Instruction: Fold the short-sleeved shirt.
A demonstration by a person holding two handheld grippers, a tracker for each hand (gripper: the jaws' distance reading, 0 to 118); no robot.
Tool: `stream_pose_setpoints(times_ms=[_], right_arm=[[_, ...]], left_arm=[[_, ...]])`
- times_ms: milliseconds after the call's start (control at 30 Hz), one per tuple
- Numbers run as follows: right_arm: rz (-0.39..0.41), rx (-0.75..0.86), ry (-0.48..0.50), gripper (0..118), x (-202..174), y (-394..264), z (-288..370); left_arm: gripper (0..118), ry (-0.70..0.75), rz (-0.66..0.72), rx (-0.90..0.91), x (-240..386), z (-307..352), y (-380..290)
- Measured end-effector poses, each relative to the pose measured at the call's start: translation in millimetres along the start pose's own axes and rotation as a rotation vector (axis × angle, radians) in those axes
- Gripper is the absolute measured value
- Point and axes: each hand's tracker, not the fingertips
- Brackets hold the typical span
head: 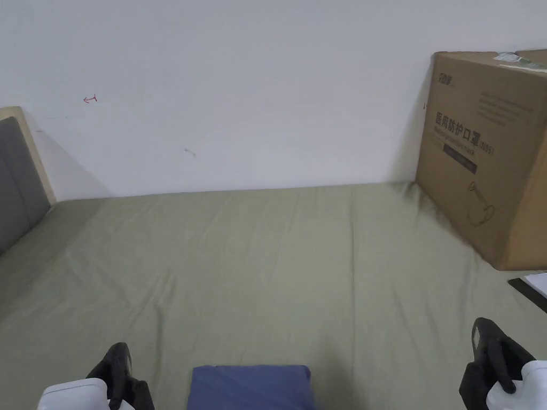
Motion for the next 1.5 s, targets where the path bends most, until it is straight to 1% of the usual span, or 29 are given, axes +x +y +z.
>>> stream_pose_setpoints(times_ms=[100, 267, 367, 400, 467, 500, 567, 600, 633, 667, 700, 733, 767, 833, 867, 933, 1000, 1033, 1067, 1100, 1133, 1167, 1200, 1233, 1267, 1300, 1333, 1433, 1500], right_arm=[[0.057, 0.028, -0.005, 0, 1, -3, 1], [0.003, 0.007, -0.019, 0, 1, 1, -3], [-0.005, -0.009, -0.016, 0, -2, 9, -7], [0.003, -0.029, 0.007, 0, -6, 12, -12], [0.038, -0.123, 0.146, 0, -22, 14, -33], [0.036, -0.194, 0.233, 0, -32, 12, -47], [0.02, -0.501, 0.472, 0, -61, -5, -90], [0.024, -0.667, 0.542, 0, -77, -19, -108], [0.043, -0.754, 0.59, 0, -93, -37, -122], [0.046, -0.793, 0.611, 0, -106, -52, -129], [0.098, -0.789, 0.617, 0, -118, -67, -133], [0.173, -0.815, 0.643, 0, -131, -80, -138], [0.235, -0.87, 0.644, 0, -143, -94, -144], [0.321, -0.951, 0.576, 0, -157, -119, -148], [0.344, -0.982, 0.554, 0, -160, -129, -151], [0.325, -1.003, 0.567, 0, -162, -146, -157], [0.316, -0.984, 0.567, 0, -161, -149, -155], [0.311, -0.993, 0.563, 0, -164, -148, -157], [0.31, -0.998, 0.559, 0, -165, -146, -158], [0.309, -0.998, 0.559, 0, -163, -145, -156], [0.309, -0.997, 0.56, 0, -162, -146, -156], [0.305, -0.992, 0.565, 0, -160, -146, -155], [0.296, -0.987, 0.565, 0, -159, -147, -154], [0.274, -0.985, 0.56, 0, -156, -147, -155], [0.249, -0.989, 0.553, 0, -155, -147, -156], [0.23, -0.993, 0.549, 0, -153, -148, -157], [0.211, -0.998, 0.546, 0, -152, -148, -157], [0.172, -0.993, 0.548, 0, -147, -151, -157], [0.153, -0.978, 0.554, 0, -144, -153, -155]], left_arm=[[0, -0.031, -0.024, 0.03, 0, 4, 4], [0, -0.038, -0.03, 0.042, 1, 6, 4], [0, -0.021, -0.054, 0.053, -1, 8, 6], [0, -0.006, -0.05, 0.053, -3, 8, 10], [0, -0.038, 0.042, 0.001, -19, 4, 18], [0, -0.069, 0.083, -0.056, -26, -2, 21], [0, -0.148, 0.189, -0.214, -45, -18, 20], [0, -0.192, 0.244, -0.267, -55, -23, 17], [0, -0.2, 0.273, -0.286, -62, -25, 11], [0, -0.173, 0.273, -0.282, -67, -27, 4], [0, -0.154, 0.283, -0.291, -73, -29, -2], [0, -0.159, 0.312, -0.329, -80, -34, -10], [0, -0.174, 0.353, -0.385, -88, -43, -16], [0, -0.23, 0.459, -0.52, -105, -69, -29], [0, -0.262, 0.521, -0.583, -112, -83, -36], [0, -0.355, 0.633, -0.736, -127, -116, -56], [0, -0.385, 0.656, -0.804, -131, -139, -73], [3, -0.426, 0.664, -0.85, -133, -153, -81], [19, -0.473, 0.668, -0.892, -133, -165, -89], [44, -0.522, 0.674, -0.914, -133, -174, -95], [73, -0.594, 0.698, -0.924, -131, -181, -102], [96, -0.664, 0.73, -0.962, -130, -192, -111], [96, -0.727, 0.795, -0.979, -130, -201, -120], [102, -0.796, 0.869, -1.02, -128, -213, -133], [114, -0.836, 0.905, -1.073, -124, -222, -144], [118, -0.863, 0.916, -1.122, -119, -231, -154], [118, -0.895, 0.91, -1.166, -111, -240, -163], [118, -1.049, 0.932, -1.147, -87, -257, -169], [118, -1.107, 0.957, -1.256, -61, -268, -173]])
